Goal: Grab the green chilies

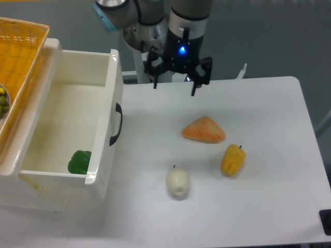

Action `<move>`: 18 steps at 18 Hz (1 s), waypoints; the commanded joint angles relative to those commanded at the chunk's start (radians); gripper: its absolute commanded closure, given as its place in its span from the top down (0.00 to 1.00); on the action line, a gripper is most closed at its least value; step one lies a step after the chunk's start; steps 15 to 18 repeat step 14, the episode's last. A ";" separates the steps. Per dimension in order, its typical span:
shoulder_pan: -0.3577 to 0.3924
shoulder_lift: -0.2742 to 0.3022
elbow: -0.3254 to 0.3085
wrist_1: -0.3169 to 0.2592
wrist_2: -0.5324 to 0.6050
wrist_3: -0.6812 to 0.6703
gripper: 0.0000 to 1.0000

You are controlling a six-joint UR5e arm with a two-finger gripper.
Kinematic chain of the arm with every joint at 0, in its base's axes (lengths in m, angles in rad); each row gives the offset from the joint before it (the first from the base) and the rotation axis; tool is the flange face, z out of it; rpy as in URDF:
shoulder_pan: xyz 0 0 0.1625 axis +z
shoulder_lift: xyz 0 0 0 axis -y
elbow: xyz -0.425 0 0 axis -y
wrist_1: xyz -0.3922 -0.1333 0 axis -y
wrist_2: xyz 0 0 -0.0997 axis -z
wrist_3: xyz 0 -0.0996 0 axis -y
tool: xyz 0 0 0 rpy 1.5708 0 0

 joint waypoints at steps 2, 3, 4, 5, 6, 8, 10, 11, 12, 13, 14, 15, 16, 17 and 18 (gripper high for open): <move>0.000 -0.031 0.000 0.002 0.029 0.002 1.00; -0.002 -0.043 0.002 0.002 0.060 0.002 1.00; -0.005 -0.057 0.002 0.005 0.090 0.002 1.00; -0.005 -0.071 0.003 0.009 0.109 0.005 1.00; -0.006 -0.081 0.002 0.017 0.120 0.005 1.00; -0.005 -0.103 0.002 0.032 0.123 0.003 1.00; -0.003 -0.123 0.002 0.037 0.124 0.002 1.00; -0.002 -0.124 0.002 0.049 0.124 0.002 1.00; -0.002 -0.127 0.000 0.072 0.124 -0.003 1.00; -0.002 -0.134 -0.002 0.087 0.126 -0.003 1.00; -0.002 -0.137 -0.002 0.092 0.124 -0.003 1.00; -0.002 -0.137 -0.002 0.092 0.124 -0.003 1.00; -0.002 -0.137 -0.002 0.092 0.124 -0.003 1.00; -0.002 -0.137 -0.002 0.092 0.124 -0.003 1.00; -0.002 -0.137 -0.002 0.092 0.124 -0.003 1.00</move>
